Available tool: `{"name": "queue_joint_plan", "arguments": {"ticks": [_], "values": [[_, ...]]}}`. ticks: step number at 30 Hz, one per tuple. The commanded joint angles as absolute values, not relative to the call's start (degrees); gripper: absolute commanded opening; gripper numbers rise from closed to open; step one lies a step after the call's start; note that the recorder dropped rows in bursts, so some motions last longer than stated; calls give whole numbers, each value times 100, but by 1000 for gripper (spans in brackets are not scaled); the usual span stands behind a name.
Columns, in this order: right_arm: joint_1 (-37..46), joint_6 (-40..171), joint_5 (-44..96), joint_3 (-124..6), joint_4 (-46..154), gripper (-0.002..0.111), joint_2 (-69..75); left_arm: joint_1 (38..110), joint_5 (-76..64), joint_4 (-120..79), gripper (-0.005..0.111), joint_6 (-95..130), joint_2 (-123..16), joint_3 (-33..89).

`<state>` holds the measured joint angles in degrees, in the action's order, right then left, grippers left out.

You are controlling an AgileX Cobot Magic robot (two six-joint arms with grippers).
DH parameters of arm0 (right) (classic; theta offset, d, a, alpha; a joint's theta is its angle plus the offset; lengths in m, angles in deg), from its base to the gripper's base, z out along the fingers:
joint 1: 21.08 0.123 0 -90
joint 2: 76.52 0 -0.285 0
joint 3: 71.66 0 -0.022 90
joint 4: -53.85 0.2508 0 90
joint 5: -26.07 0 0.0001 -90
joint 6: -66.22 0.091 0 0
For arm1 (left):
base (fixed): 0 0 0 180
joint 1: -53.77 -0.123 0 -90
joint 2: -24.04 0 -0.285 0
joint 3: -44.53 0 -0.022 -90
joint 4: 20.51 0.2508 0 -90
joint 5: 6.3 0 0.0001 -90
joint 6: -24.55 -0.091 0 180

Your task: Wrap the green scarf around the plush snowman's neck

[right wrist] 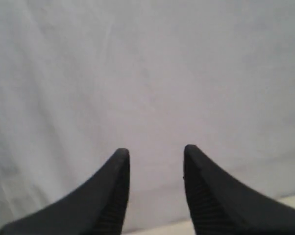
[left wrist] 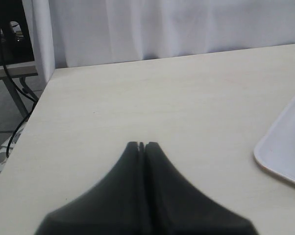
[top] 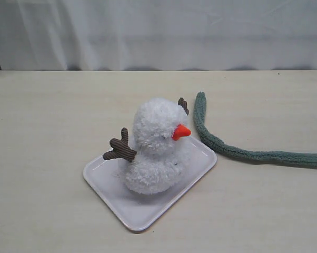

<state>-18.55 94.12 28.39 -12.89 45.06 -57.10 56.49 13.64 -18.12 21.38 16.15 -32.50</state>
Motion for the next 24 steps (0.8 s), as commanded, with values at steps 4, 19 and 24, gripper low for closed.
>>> {"name": "queue_joint_plan", "arguments": {"ticks": [4, 19, 24], "values": [[-1899, 8379, 336, -2931, 4427, 64, -3354, 5642, 1272, -1817, 0, 2143, 1625, -3269], [-1889, 2419, -259, -4288, 8754, 64, 1586, 5642, 1272, -1817, 0, 2143, 1625, -3269], [-1889, 2336, -222, -4554, 8789, 64, 2264, 5642, 1272, -1817, 0, 2143, 1625, -3269]]}}
